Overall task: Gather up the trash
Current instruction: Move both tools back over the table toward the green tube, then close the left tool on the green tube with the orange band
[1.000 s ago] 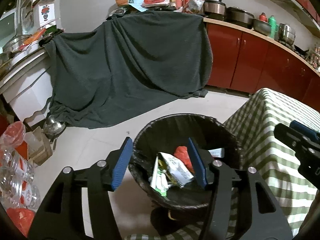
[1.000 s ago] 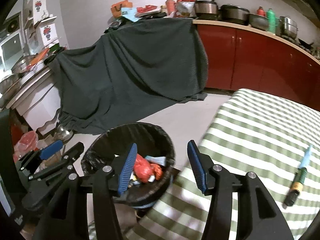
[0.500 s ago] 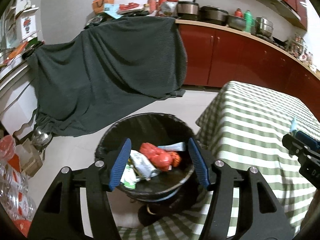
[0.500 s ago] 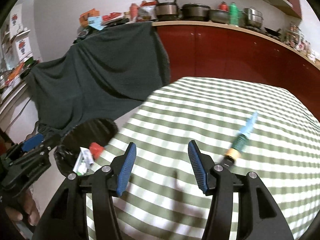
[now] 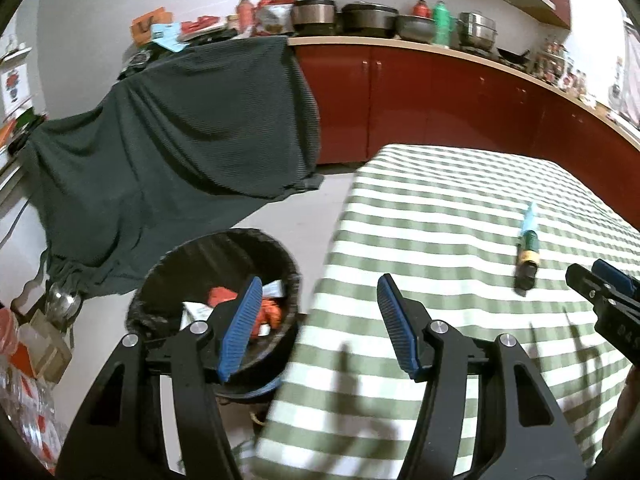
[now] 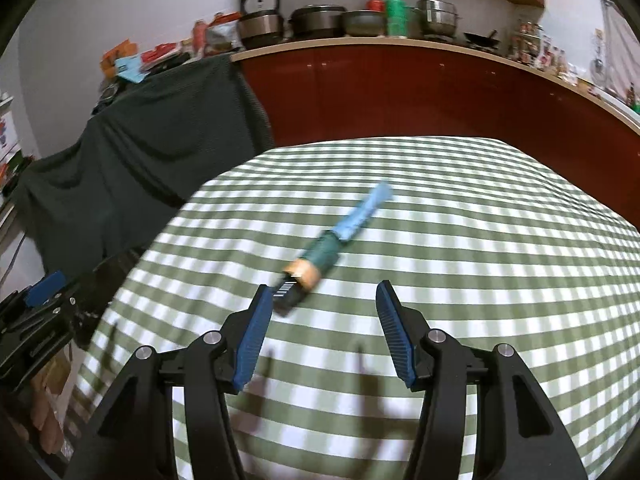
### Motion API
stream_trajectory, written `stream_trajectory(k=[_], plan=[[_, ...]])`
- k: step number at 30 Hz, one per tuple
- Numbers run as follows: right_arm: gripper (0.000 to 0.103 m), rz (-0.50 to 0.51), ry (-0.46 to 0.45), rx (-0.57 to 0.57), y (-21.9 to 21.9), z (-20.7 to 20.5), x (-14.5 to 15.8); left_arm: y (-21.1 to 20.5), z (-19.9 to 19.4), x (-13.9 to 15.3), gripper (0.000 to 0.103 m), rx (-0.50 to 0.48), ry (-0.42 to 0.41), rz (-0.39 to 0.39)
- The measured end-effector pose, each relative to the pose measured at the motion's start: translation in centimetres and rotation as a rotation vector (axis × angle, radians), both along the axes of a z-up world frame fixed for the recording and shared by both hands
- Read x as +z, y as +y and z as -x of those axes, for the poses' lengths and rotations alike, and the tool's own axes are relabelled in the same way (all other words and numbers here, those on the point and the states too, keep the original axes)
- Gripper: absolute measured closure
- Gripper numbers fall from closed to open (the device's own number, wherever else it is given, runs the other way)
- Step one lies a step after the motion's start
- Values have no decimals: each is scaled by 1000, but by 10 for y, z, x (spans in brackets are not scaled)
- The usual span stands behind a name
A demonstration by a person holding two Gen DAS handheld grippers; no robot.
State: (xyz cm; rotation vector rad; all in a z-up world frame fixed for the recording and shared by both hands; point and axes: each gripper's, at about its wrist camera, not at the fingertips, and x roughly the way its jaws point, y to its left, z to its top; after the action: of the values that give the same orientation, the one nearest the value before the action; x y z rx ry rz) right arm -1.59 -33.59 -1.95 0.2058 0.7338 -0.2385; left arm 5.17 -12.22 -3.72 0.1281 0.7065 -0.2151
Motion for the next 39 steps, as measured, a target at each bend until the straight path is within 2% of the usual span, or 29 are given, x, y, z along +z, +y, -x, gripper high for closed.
stream_trajectory(k=[21,31,39], plan=[[50,-23,59,-213,-114,36,-21,-139,-2,-14,45,-250,38,-53],[50,-39,72,-227,-134,37,-28,-180,-10,-28,45,-308,59,-83],[49,-57,77,-221,-139,32,-32,-196,-22,-39,47,-335,85,-109]])
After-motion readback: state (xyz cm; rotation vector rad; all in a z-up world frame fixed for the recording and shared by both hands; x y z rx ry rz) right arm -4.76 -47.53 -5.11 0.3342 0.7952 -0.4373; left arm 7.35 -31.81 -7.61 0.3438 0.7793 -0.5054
